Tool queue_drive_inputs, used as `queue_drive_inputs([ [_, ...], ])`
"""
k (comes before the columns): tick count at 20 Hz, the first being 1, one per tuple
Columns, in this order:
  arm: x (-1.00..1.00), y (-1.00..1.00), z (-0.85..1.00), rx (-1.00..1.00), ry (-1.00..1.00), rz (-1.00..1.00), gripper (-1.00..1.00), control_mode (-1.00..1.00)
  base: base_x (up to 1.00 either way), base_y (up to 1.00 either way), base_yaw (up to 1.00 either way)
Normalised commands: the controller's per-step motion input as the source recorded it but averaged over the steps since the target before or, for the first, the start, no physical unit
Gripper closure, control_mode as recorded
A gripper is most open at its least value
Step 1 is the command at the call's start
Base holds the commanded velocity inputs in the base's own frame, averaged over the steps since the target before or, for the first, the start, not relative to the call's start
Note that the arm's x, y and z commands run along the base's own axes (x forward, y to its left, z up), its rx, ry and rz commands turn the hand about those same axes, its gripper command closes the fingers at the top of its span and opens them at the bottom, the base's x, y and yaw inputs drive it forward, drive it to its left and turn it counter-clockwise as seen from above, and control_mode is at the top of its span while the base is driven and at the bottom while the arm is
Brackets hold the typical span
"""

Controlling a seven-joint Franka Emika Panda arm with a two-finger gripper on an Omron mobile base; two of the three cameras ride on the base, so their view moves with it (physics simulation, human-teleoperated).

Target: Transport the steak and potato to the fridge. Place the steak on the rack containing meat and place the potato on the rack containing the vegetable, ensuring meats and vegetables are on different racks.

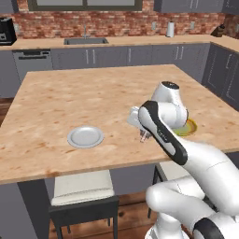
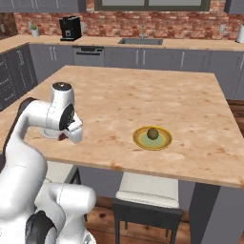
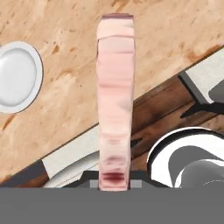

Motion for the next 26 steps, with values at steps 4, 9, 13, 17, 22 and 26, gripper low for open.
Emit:
queue_drive_inputs([
  [4,-0.84,-0.29,1.0,-0.05,-0.11,0.05,1.0,-1.0,0.0,0.0,0.0],
  [9,-0.81,-0.37,0.79,-0.1,-0.09,0.03,1.0,-1.0,0.0,0.0,0.0],
  [13,-0.51,-0.3,0.61,-0.14,-0.04,0.0,1.0,-1.0,0.0,0.0,0.0],
  [17,-0.54,-0.13,0.8,-0.06,-0.11,0.0,1.0,-1.0,0.0,0.0,0.0],
  [22,-0.62,-0.2,0.71,0.0,-0.11,0.0,1.0,-1.0,0.0,0.0,0.0],
  [26,-0.64,0.04,0.42,0.0,-0.13,0.0,1.0,1.0,-0.23,0.02,0.0],
])
